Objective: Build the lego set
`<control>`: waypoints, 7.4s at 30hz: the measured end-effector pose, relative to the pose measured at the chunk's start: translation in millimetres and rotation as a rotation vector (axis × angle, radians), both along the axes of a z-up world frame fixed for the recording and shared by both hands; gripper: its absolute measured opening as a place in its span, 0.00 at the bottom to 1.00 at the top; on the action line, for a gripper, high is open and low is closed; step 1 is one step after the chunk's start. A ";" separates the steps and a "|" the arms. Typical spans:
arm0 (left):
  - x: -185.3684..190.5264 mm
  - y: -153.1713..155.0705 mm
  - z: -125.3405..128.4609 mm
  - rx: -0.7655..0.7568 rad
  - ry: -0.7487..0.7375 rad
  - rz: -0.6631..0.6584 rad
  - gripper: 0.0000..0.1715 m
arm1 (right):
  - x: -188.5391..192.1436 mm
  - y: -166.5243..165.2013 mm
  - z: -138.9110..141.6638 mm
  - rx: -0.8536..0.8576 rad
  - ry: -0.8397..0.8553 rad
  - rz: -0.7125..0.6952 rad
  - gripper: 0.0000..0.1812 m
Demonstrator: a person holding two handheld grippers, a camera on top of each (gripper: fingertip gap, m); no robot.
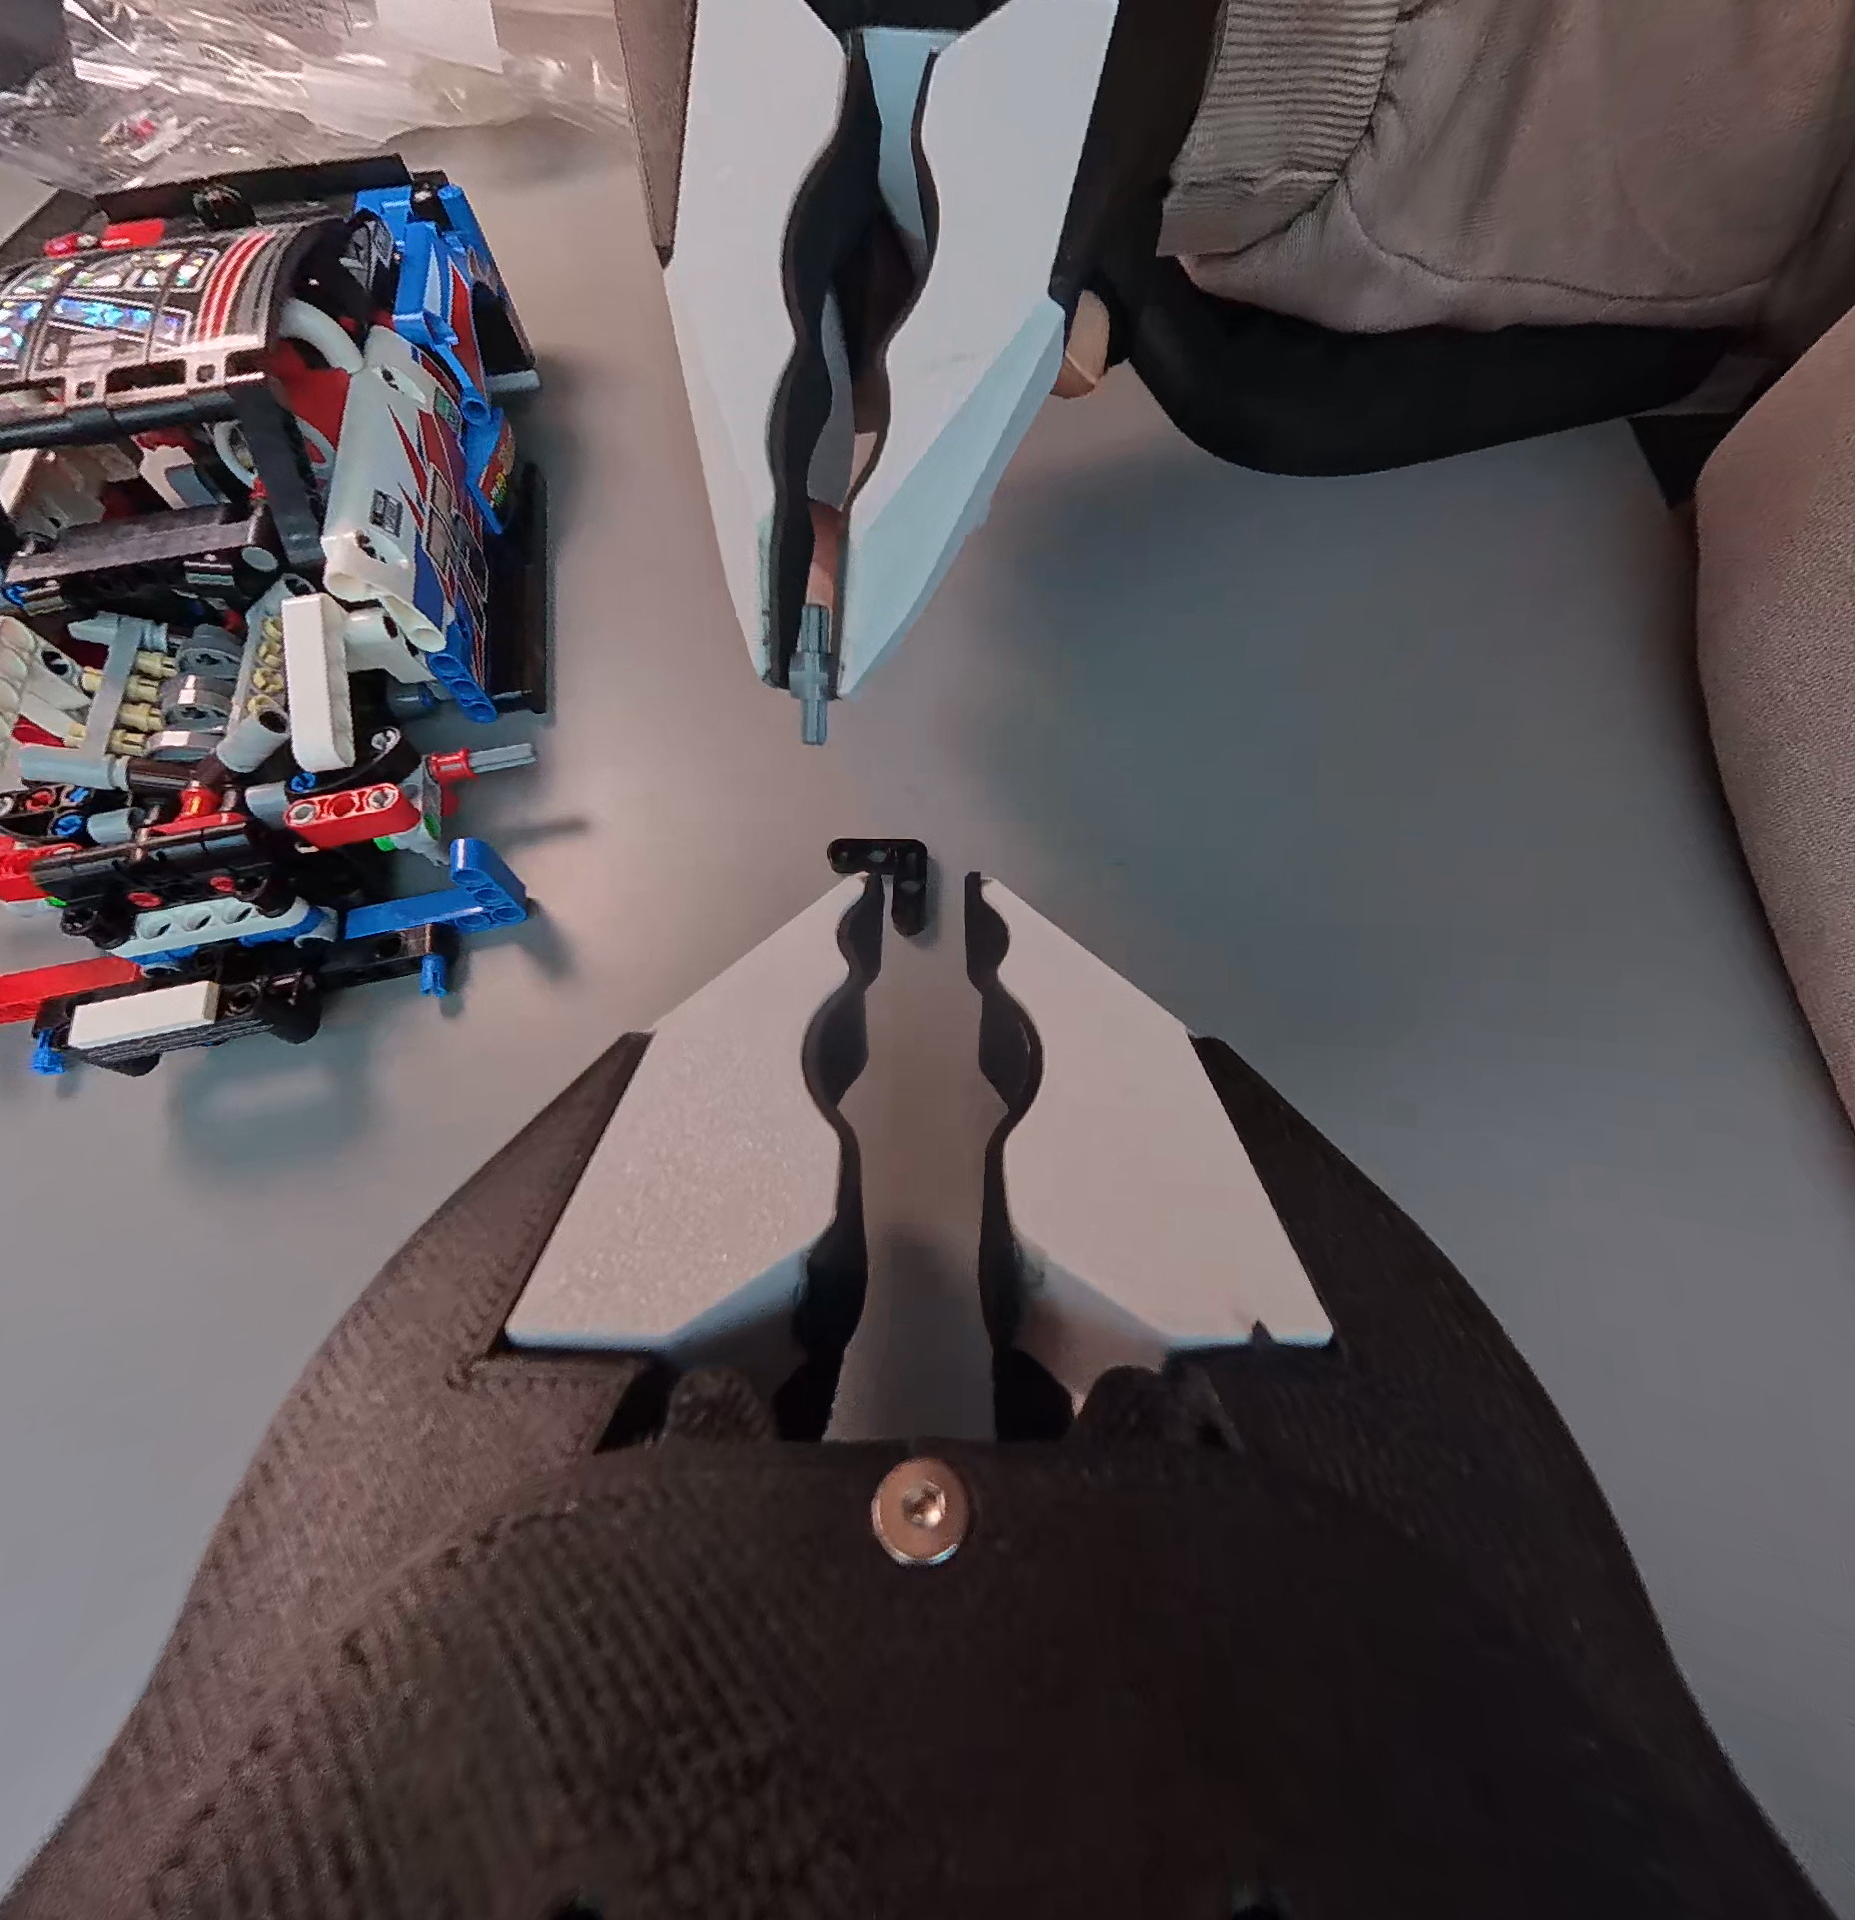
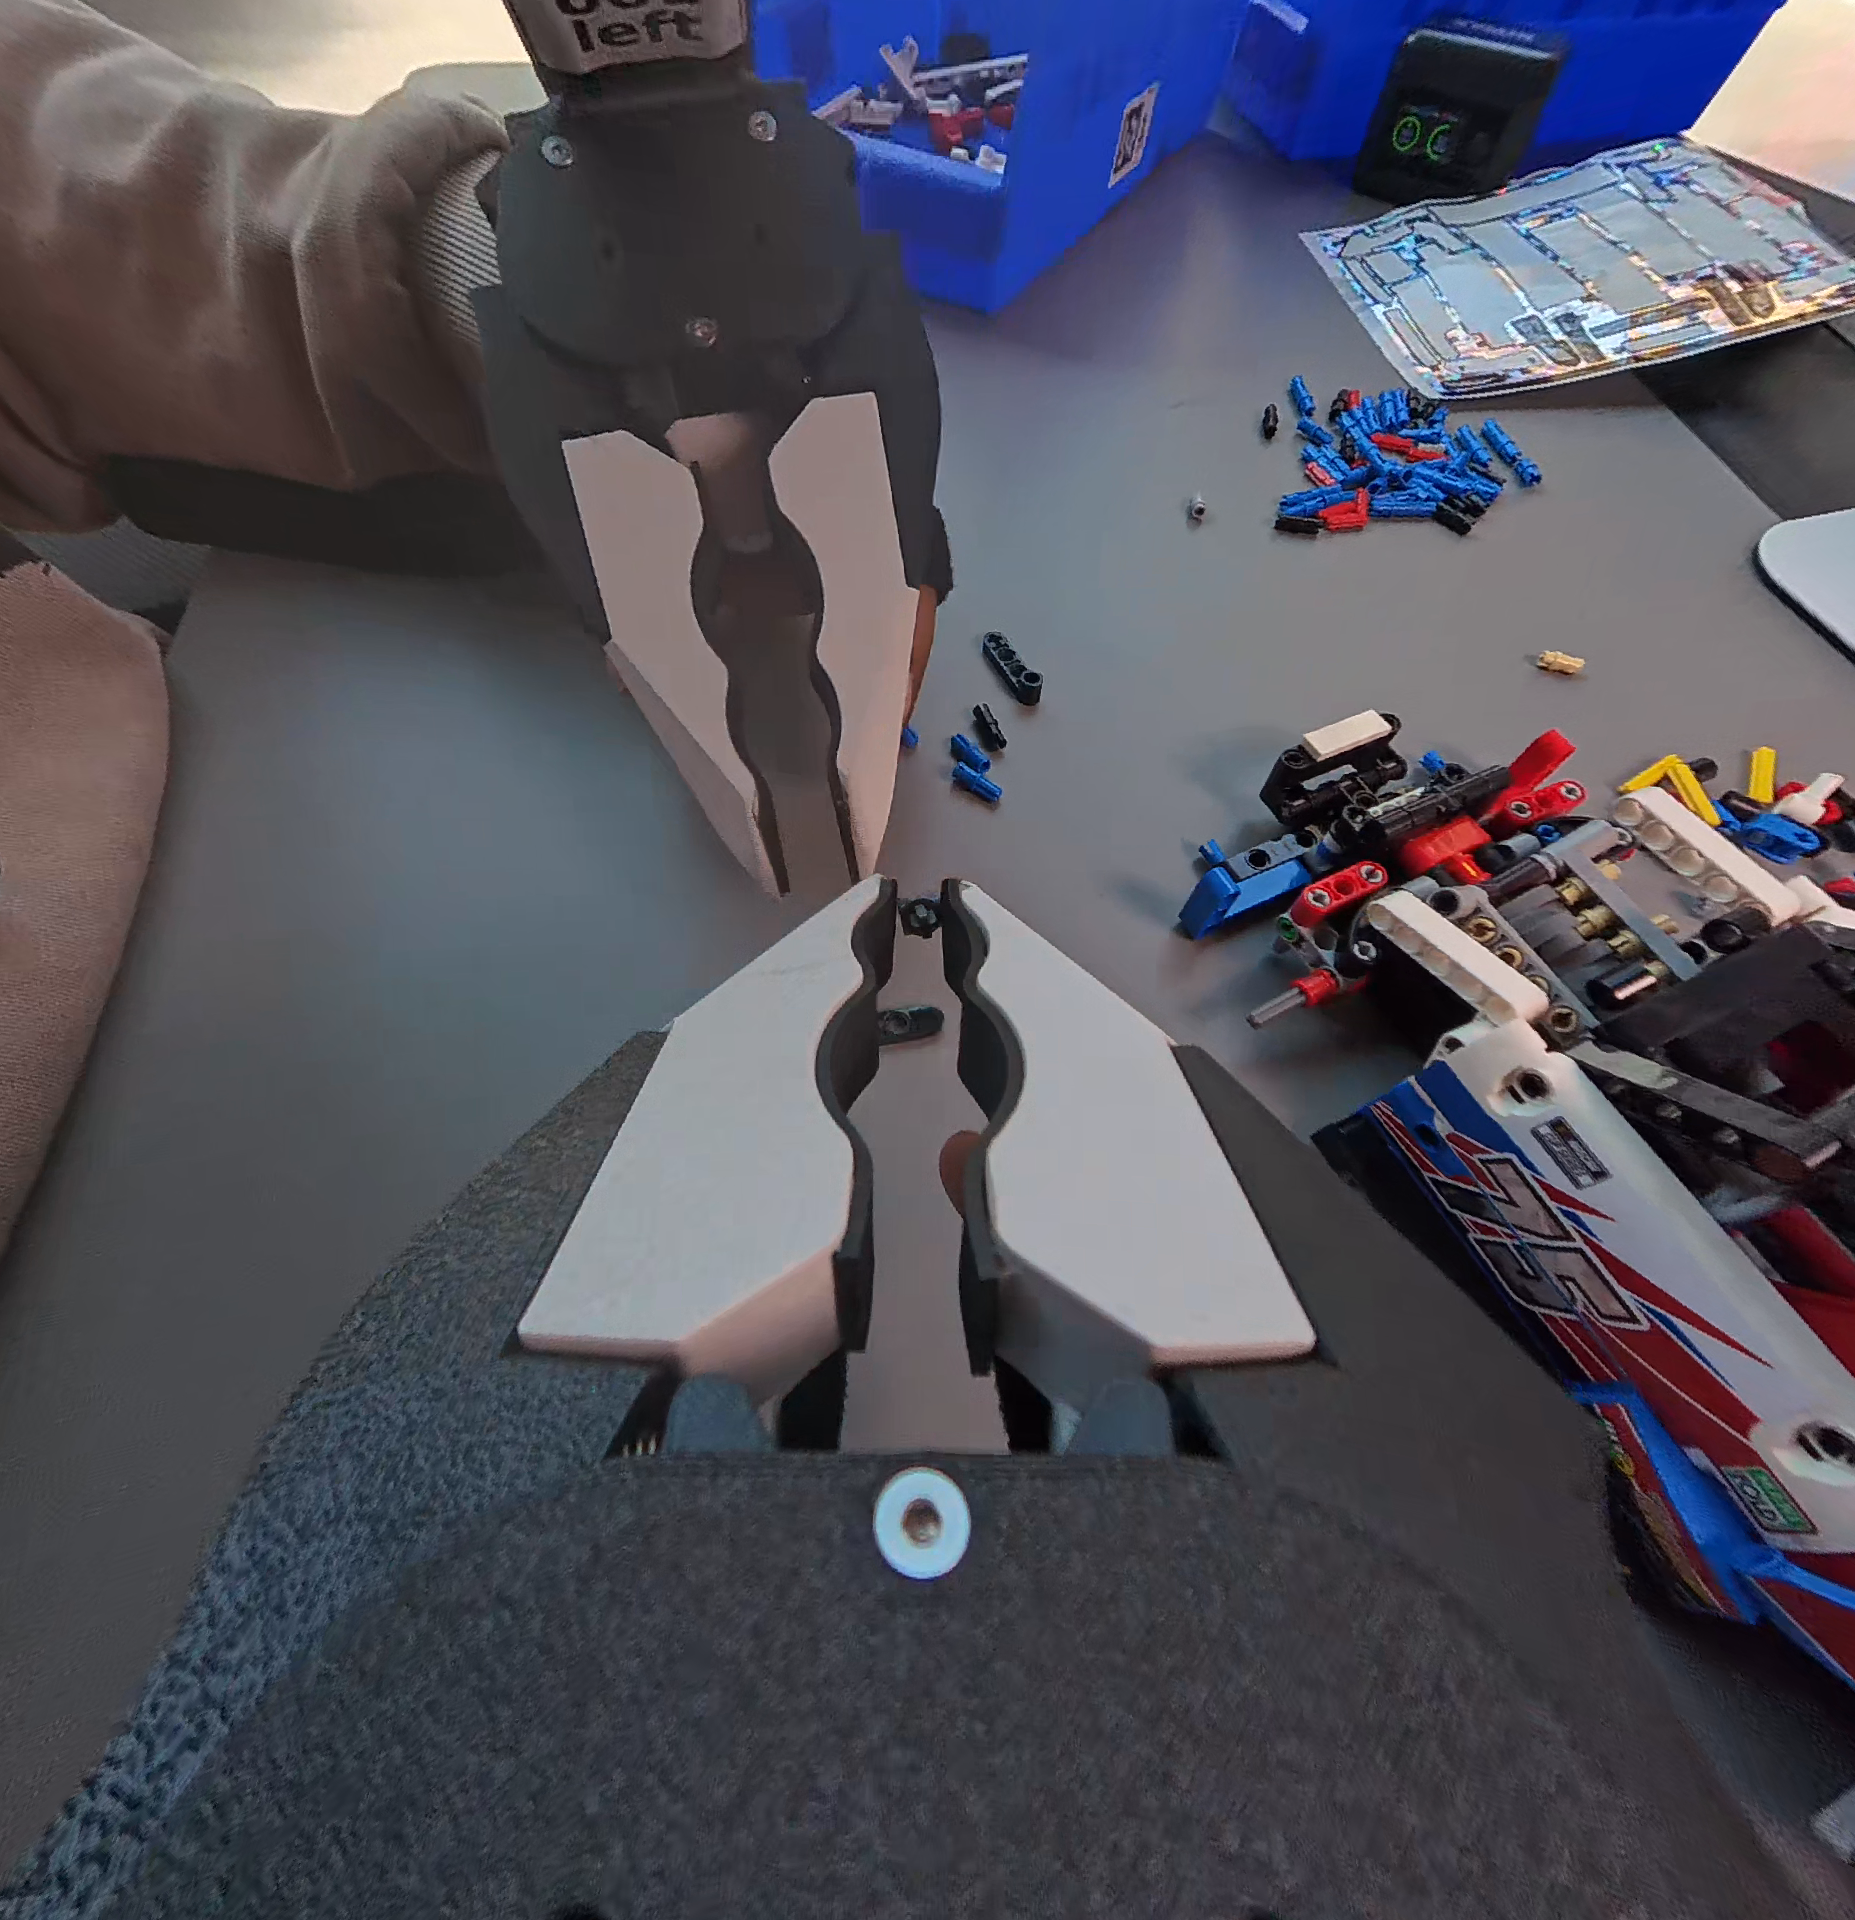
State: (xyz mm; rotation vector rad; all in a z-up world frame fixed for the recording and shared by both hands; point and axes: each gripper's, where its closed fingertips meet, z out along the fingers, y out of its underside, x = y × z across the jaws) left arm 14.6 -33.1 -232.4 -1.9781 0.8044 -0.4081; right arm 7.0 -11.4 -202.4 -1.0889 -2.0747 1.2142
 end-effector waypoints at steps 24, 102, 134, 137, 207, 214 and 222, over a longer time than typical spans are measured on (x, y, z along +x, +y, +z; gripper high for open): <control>12.2 3.0 5.4 0.061 0.038 -0.009 0.06 | 6.5 -27.5 -13.0 0.009 -0.025 0.106 0.03; -18.7 8.1 56.9 0.183 -0.142 0.107 0.02 | -0.4 -0.3 52.4 -0.381 0.134 0.081 0.03; -2.3 4.7 47.4 0.118 -0.200 0.041 0.01 | 3.9 -16.8 30.9 -0.260 0.120 0.140 0.03; -0.7 4.4 53.2 0.139 -0.240 0.036 0.01 | 5.2 -17.5 35.3 -0.269 0.133 0.147 0.03; 0.6 -4.1 94.1 0.460 -0.268 0.010 0.08 | 3.2 -30.6 87.4 -0.176 0.465 0.086 0.12; 3.1 -5.7 92.5 0.450 -0.251 -0.008 0.01 | 1.8 -30.2 80.3 -0.192 0.442 0.094 0.12; 0.6 -6.0 94.1 0.467 -0.242 0.001 0.03 | 1.5 -28.9 80.6 -0.169 0.464 0.089 0.12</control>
